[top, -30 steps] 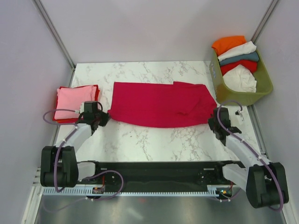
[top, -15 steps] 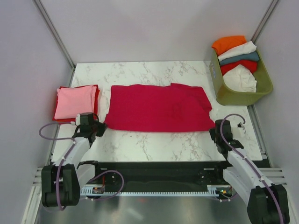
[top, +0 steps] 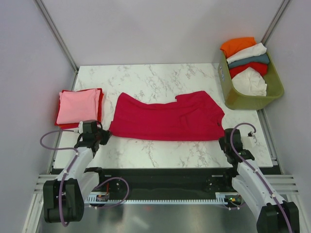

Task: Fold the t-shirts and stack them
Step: Fold the tshirt

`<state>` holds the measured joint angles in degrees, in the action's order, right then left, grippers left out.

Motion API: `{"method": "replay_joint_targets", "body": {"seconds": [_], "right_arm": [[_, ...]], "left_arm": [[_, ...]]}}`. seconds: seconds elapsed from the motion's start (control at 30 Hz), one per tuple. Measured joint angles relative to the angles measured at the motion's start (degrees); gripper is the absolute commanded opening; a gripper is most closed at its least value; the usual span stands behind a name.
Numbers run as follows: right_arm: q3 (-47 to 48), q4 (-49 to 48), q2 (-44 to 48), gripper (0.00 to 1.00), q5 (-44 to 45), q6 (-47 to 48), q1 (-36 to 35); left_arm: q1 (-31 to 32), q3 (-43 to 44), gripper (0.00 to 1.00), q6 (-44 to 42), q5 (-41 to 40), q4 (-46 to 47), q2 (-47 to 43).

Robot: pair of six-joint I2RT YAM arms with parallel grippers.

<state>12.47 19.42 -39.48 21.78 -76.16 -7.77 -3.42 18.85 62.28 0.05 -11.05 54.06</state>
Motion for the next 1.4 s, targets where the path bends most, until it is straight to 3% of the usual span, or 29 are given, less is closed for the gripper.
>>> {"method": "replay_joint_targets", "body": {"seconds": [0.13, 0.33, 0.37, 0.43, 0.47, 0.5, 0.53, 0.57, 0.73, 0.93, 1.17, 1.4], "right_arm": [[0.0, 0.4, 0.5, 0.01, 0.2, 0.2, 0.0], [0.3, 1.7, 1.0, 0.24, 0.7, 1.1, 0.0], [0.6, 2.1, 1.1, 0.38, 1.1, 1.3, 0.0], [1.0, 2.6, 1.6, 0.5, 2.1, 1.9, 0.1], [1.4, 2.8, 2.0, 0.52, 2.6, 2.5, 0.1], [2.0, 3.3, 2.3, 0.53, 3.1, 3.4, 0.1], [2.7, 3.6, 2.4, 0.54, 3.7, 4.1, 0.1], [3.8, 4.0, 2.4, 0.54, 4.3, 5.3, 0.1], [10.8, 2.8, -0.8, 0.53, 5.7, 12.2, 0.1], [22.7, -4.9, -15.5, 0.53, 0.6, 25.9, -0.3], [39.9, -11.1, -38.2, 0.52, -9.1, 40.4, -1.8], [54.5, -11.2, -56.3, 0.54, -11.7, 48.7, -3.9]], "left_arm": [[0.0, -0.2, 0.02, 0.0, 0.0, 0.0, -0.3], [0.0, -0.2, 0.18, -0.4, -0.4, -1.0, -0.5], [-0.1, -0.2, 0.29, -0.5, -0.8, -1.2, -0.7], [-0.2, -0.3, 0.43, -1.1, -1.8, -1.9, -1.9], [-0.3, -0.3, 0.58, -1.4, -2.2, -2.3, -2.5], [-0.3, -0.3, 0.64, -1.9, -2.9, -2.8, -3.6], [-0.3, -0.3, 0.77, -2.3, -3.2, -3.2, -4.5], [-0.4, -0.2, 0.8, -2.8, -3.5, -3.8, -5.8], [-0.4, 4.0, 0.83, -5.4, -4.9, -7.8, -10.0], [-0.3, 14.3, 0.82, -12.9, -3.5, -8.6, -8.0], [0.0, 22.6, 0.77, -18.1, 4.5, -1.2, 5.3], [3.9, 30.1, 0.75, -19.7, 6.7, 3.3, 22.4]]}}
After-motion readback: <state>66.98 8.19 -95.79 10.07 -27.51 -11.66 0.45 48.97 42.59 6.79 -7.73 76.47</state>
